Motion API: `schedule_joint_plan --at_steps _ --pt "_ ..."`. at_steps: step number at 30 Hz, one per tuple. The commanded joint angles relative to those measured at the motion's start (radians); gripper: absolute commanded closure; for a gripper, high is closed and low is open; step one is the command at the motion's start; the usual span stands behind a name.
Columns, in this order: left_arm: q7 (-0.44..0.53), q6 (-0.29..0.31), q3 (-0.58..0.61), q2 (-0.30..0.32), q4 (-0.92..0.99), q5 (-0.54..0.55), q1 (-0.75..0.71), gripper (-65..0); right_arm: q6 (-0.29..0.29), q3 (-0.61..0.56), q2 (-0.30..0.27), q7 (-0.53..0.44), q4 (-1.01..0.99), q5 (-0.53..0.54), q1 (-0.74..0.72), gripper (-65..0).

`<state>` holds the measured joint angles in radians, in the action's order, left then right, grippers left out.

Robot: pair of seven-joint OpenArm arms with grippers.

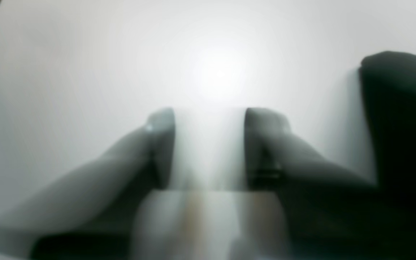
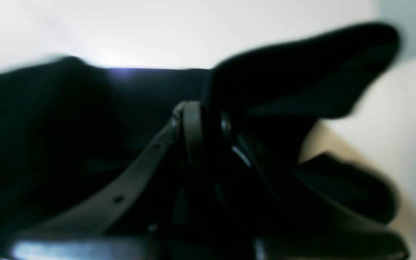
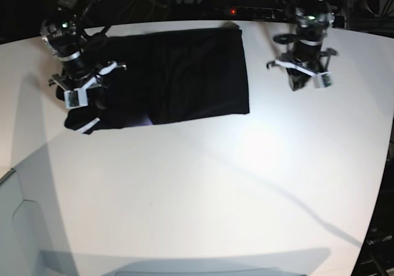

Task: Fold the T-shirt properly
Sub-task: 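Grasp the strip end at the right gripper and lift it, then fold the held strip end with the right gripper over toward the left gripper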

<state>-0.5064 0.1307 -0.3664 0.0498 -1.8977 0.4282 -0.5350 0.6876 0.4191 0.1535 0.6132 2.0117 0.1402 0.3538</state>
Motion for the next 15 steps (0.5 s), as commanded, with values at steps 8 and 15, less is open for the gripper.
schedule_joint_plan --at_steps 8,15 --pt "0.007 -0.015 0.129 -0.008 0.077 -0.061 0.049 0.0 0.011 -0.211 0.004 -0.032 0.027 0.135 0.021 0.0" --pt "0.007 -0.015 0.126 -0.008 0.086 -0.061 0.051 0.0 0.011 -0.375 0.004 -0.032 0.027 0.135 0.040 0.0"
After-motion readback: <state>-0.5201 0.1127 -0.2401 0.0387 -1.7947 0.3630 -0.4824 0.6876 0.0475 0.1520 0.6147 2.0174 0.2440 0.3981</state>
